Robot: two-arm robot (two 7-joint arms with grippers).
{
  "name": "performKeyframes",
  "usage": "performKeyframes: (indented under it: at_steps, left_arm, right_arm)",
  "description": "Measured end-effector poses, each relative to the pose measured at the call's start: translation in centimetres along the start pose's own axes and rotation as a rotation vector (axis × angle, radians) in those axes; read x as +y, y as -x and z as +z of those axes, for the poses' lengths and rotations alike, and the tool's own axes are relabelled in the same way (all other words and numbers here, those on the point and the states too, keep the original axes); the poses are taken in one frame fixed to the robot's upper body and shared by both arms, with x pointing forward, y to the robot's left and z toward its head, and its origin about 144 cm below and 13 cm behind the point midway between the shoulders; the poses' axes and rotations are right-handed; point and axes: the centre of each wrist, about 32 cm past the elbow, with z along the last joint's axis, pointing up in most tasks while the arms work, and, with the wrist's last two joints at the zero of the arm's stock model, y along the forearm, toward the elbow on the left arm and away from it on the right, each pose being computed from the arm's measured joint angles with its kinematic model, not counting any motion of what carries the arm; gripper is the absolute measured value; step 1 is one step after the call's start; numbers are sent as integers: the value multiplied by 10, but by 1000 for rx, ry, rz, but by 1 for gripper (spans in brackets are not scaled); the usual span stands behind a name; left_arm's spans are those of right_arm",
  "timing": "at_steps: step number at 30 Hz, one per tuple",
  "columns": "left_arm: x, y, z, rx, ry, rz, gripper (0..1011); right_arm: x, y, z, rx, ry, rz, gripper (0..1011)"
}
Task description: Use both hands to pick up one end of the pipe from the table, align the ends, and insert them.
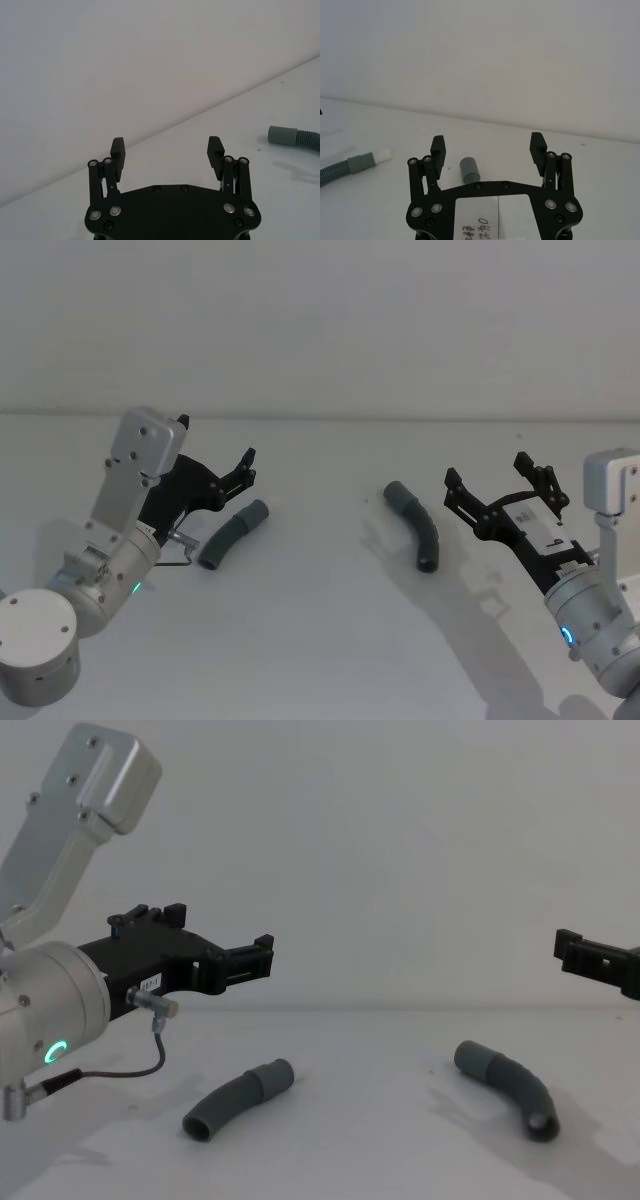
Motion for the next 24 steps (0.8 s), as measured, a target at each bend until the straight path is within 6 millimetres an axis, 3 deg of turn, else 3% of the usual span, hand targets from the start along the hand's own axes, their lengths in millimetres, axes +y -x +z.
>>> performKeyframes:
  at_steps: [24]
  left_arm:
    - [0,0,0,0,0,0,1001]
  right_arm:
    - [0,0,0,0,0,0,1001]
